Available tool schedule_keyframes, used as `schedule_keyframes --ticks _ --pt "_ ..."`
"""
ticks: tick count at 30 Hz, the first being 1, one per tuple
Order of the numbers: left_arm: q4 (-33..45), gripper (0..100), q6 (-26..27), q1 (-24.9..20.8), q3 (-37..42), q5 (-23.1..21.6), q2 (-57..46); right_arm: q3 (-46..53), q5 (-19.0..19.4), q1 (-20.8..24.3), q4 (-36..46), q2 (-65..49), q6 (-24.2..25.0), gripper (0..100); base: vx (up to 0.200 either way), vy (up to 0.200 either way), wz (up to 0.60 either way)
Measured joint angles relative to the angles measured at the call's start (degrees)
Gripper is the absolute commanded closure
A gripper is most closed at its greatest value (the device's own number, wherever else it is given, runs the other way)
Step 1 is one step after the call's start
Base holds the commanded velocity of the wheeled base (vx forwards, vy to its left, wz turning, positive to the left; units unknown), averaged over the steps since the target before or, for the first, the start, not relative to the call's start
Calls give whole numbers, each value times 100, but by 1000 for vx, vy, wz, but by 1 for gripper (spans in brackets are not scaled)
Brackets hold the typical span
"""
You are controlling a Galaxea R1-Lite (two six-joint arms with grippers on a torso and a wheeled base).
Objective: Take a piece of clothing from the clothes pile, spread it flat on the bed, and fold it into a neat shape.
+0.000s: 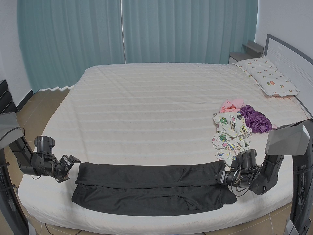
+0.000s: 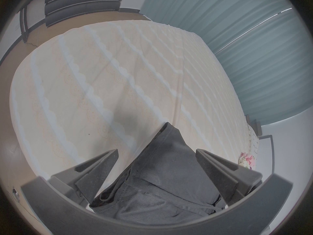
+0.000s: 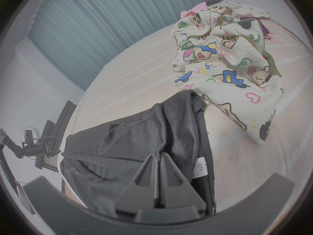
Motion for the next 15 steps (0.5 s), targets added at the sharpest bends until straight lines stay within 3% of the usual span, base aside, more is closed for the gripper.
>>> schedule_keyframes --ticks 9,15 --pt "2 0 0 -11 6 0 0 -406 -27 28 76 -250 -6 0 0 0 0" --pt "2 0 -28 -39 4 -2 0 -1180 -290 291 724 -355 -4 0 0 0 0"
